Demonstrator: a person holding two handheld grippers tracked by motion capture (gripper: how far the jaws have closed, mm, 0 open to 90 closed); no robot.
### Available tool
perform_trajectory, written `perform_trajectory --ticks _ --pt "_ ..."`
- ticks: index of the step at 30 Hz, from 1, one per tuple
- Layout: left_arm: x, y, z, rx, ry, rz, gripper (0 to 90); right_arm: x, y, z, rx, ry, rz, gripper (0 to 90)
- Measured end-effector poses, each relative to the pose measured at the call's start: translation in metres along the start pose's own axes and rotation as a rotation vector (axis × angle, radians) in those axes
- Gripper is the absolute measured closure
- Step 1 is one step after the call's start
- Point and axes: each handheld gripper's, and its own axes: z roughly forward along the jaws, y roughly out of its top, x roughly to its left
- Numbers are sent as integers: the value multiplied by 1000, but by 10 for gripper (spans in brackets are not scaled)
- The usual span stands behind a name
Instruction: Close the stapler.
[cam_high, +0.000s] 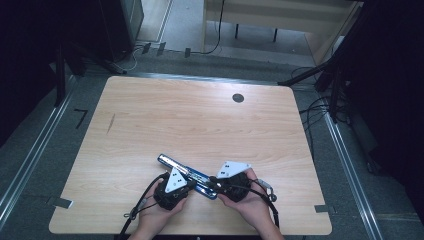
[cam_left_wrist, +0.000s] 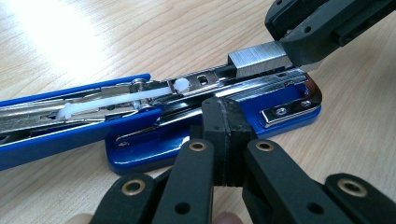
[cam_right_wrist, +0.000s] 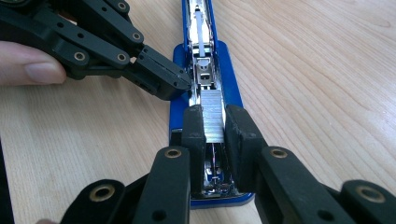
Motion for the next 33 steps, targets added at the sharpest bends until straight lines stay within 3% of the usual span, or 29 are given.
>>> perform_trajectory --ticks 10,15,24,33 --pt "0 0 0 -1 2 2 900 1 -1 3 8 5 -6 795" --pt "0 0 0 -1 3 2 900 2 0 4 7 -3 -9 743" --pt "0 0 0 -1 2 2 900 1 0 2 -24 8 7 758" --pt "0 0 0 -1 3 2 900 12 -3 11 -15 -15 -104 717"
